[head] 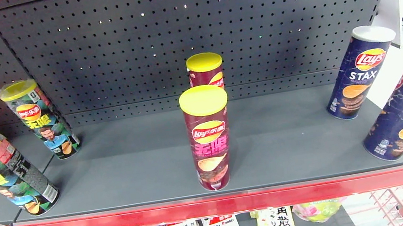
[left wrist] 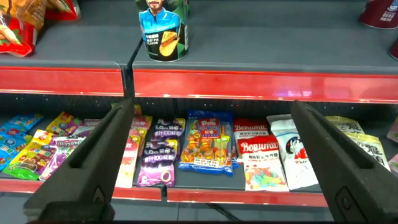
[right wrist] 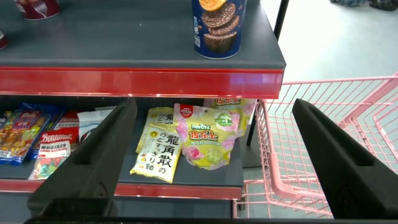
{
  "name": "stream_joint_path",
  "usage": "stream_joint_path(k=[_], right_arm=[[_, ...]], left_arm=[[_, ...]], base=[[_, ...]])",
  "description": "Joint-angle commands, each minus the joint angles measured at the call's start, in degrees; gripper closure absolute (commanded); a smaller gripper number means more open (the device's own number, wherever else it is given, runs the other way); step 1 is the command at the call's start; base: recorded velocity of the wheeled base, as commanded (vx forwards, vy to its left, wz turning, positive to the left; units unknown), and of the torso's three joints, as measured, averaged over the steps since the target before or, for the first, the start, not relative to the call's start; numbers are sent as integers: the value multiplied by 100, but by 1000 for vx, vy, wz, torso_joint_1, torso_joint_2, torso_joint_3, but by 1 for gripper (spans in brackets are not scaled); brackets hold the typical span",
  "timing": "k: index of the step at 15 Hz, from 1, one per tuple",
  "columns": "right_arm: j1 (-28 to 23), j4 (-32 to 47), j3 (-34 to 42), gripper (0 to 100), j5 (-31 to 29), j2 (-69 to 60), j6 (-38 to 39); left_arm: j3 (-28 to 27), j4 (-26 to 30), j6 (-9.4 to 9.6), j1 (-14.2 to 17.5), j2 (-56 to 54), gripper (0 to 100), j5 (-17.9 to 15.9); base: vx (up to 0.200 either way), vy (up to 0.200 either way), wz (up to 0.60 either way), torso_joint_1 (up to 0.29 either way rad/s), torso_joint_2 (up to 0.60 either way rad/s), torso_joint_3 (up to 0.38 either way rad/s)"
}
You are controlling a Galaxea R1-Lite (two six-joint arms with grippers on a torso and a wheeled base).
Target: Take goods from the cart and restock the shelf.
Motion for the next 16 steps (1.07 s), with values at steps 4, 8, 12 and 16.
stream_joint_path(k=[4,8,12,16], right_arm=[[0,0,0,0,22,-3,-8],[-9,0,0,0,30,-12,1],[149,70,-1116,0,303,603,388],[2083,501,-2197,0,162,2880,669]], left_arm=[[0,-1,0,2,-2,0,6],[0,-1,0,2,-2,0,6],[0,-1,0,2,-2,0,6],[0,-1,0,2,-2,0,6]], base=[[0,0,0,0,0,0],[0,0,0,0,0,0],[0,0,0,0,0,0],[0,0,0,0,0,0]])
